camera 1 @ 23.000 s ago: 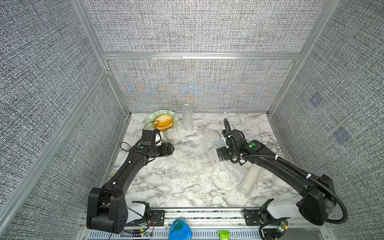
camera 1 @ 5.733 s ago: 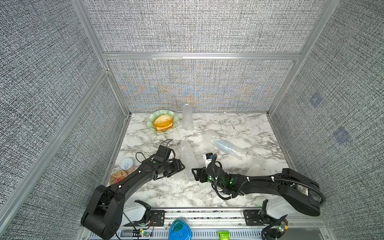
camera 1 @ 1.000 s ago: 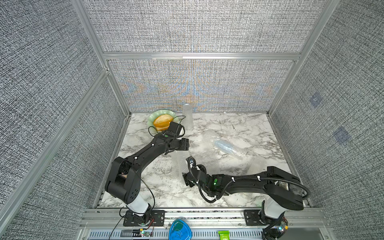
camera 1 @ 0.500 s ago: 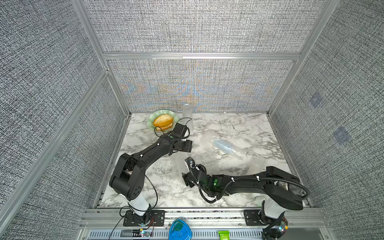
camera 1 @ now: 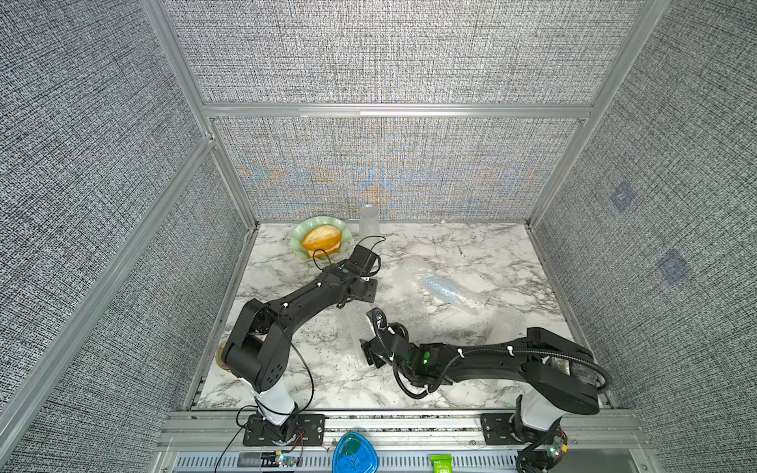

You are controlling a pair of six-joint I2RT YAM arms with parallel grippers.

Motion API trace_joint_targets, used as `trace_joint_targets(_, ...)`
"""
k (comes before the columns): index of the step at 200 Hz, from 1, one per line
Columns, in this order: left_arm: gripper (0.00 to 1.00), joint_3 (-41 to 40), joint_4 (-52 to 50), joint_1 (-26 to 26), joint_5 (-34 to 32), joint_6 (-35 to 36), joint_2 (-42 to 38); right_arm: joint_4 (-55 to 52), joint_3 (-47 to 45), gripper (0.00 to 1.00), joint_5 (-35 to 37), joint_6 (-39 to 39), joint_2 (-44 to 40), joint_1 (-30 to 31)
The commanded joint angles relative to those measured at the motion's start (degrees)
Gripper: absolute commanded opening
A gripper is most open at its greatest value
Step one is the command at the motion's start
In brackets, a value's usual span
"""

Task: Unwrap the vase from the bubble wrap
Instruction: Unwrap the bubble wrap.

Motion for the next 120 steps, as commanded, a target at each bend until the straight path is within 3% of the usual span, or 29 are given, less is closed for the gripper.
trace_joint_targets(1,0.48,0.5,-1.6,-0.3,-1.4,1.6,0.4,-5.3,-0.5,0.77,1.3,-0.3,-0.2,-0.2)
trace_joint_targets(120,0.51,3.0,-1.3,-1.1,-3.3,13.4,0.6,-1.9,-3.0,0.77,-0.4,-1.4,-2.3,-0.3)
